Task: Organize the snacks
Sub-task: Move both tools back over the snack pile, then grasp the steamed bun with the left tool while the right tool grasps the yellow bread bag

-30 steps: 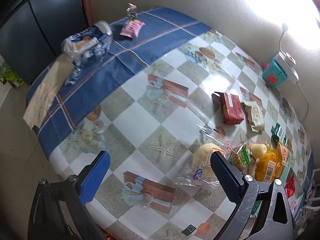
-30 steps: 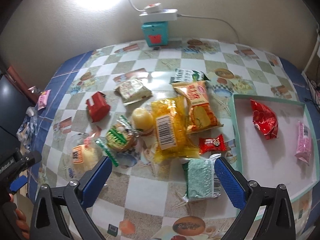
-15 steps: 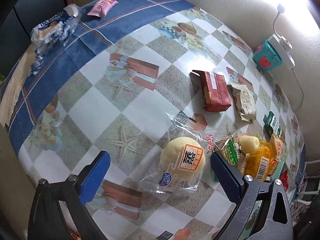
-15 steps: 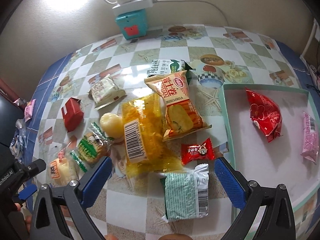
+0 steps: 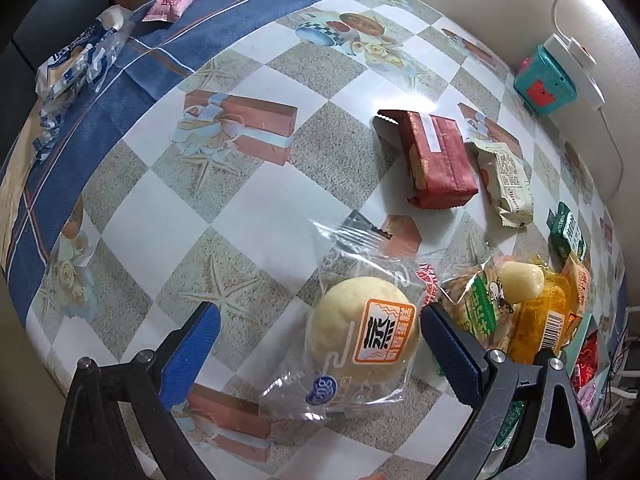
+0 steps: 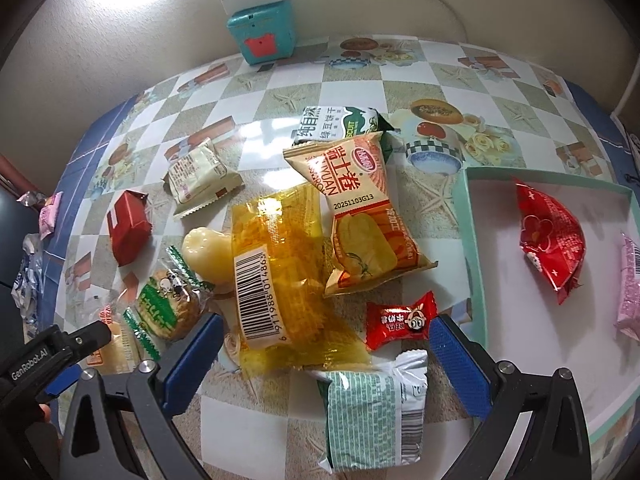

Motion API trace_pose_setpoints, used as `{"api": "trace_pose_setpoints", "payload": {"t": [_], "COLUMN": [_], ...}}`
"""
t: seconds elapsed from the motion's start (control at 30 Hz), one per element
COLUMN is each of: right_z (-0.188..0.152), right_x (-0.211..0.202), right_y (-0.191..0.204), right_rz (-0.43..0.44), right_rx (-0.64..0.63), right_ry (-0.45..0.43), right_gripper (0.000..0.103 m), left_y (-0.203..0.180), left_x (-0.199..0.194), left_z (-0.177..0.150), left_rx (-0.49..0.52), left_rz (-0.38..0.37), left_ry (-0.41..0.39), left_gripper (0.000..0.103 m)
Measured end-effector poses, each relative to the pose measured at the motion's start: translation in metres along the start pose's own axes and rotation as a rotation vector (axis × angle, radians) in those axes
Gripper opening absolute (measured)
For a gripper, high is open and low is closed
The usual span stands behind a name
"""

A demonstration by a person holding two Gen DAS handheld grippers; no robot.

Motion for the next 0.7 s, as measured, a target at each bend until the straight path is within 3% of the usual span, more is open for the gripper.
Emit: {"api": "trace_pose_setpoints", "payload": {"t": [0.7], "right_z": [0.001], "right_x": [0.025], "right_y": [0.002], "right_rz": [-0.051], "right_rx": [-0.030], "right_ry": [0.027], "right_gripper": [0.103], "left_y": [-0.031], "left_x": [0.014], "left_z": [0.003], "left_rx": [0.071], "left_rz": [0.046], "left_ry": [0.003], "left_gripper": [0.097]}}
Point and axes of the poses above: each gripper's, at about its wrist camera, not at the fingertips, and x roughly the way its jaws point, y to its left, z to its top, the point moved 7 cm from there along x, roughly the way its jaws point, and after that the axes turned 4 degrees about z, right-handed, at the moved point
